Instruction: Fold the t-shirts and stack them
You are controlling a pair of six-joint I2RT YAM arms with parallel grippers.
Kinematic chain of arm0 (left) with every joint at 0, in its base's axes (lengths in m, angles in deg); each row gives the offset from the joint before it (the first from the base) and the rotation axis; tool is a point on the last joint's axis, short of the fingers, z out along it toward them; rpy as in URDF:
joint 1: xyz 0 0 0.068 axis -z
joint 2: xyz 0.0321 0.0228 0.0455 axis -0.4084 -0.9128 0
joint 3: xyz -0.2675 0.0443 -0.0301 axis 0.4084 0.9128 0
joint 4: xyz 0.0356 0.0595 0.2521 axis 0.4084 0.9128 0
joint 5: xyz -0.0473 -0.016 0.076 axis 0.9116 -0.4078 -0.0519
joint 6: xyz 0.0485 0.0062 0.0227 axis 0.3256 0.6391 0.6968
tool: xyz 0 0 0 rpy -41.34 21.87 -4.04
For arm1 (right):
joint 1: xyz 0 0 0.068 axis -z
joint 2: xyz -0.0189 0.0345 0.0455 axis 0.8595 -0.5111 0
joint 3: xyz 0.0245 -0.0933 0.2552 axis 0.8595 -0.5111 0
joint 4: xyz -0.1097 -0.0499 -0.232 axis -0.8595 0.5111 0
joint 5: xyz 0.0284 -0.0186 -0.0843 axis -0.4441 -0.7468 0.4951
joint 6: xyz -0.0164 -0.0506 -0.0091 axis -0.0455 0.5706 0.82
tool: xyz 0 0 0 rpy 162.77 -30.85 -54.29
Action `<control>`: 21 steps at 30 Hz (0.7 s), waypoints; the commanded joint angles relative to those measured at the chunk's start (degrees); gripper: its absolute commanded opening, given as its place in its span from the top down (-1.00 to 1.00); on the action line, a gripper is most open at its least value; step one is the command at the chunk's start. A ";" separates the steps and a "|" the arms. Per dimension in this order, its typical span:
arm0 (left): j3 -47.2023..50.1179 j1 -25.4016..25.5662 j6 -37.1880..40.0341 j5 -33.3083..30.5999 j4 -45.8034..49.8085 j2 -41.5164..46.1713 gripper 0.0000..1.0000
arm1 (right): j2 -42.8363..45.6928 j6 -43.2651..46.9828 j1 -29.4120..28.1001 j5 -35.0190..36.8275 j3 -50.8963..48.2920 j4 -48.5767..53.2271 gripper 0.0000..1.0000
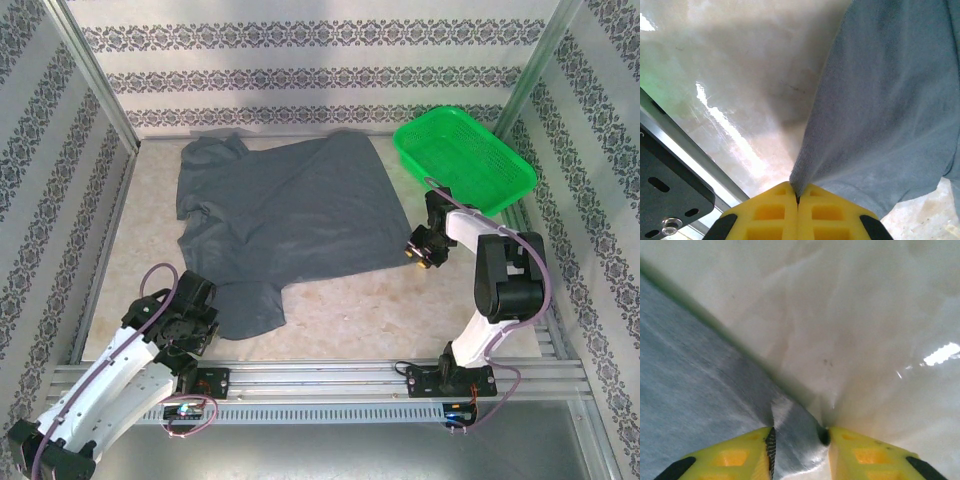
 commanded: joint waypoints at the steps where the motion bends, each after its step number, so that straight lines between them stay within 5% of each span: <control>1: -1.25 0.97 -1.93 -0.43 3.07 0.78 1.00 | -2.05 0.01 0.44 -0.26 1.95 0.78 0.53; 6: -3.36 0.97 -2.54 -1.03 5.43 1.34 1.00 | 0.53 0.72 0.27 1.31 0.85 3.00 1.00; 15: -5.83 1.16 -5.54 -2.18 10.49 4.16 1.00 | 13.91 2.47 -2.33 5.57 -6.06 9.86 1.00; 21: -3.66 1.45 -6.05 -4.22 5.29 4.31 1.00 | 22.70 0.73 -5.38 7.24 -11.85 11.61 1.00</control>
